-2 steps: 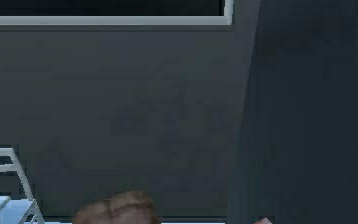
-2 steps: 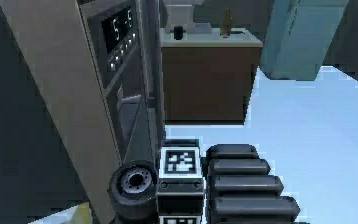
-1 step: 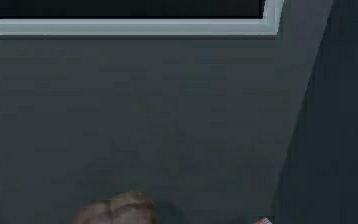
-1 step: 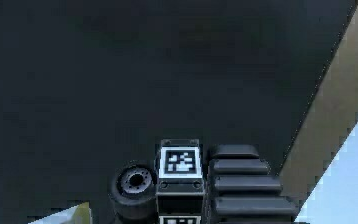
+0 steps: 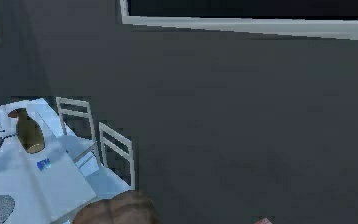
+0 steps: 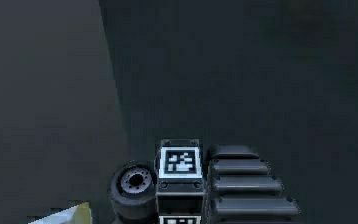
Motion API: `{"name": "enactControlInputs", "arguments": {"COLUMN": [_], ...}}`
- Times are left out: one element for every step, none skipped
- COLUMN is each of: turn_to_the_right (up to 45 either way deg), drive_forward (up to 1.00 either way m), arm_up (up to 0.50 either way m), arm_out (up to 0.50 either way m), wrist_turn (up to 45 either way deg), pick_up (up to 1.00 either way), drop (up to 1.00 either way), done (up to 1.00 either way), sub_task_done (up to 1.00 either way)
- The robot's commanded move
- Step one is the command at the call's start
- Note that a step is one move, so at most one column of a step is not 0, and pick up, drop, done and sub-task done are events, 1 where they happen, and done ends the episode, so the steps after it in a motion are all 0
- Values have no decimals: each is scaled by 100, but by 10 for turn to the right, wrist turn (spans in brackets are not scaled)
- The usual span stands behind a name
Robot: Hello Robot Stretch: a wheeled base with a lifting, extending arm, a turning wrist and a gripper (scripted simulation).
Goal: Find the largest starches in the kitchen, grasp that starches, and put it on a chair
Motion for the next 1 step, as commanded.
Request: {"name": "enactControlInputs", "arguments": {"turn_to_the_right": [-240], "drive_forward": [0], "arm_up": [0], "arm_out": [0], "wrist_turn": [0], "pick_up": [0], "drop": [0], "done": [0], "sub_task_done": [0]}}
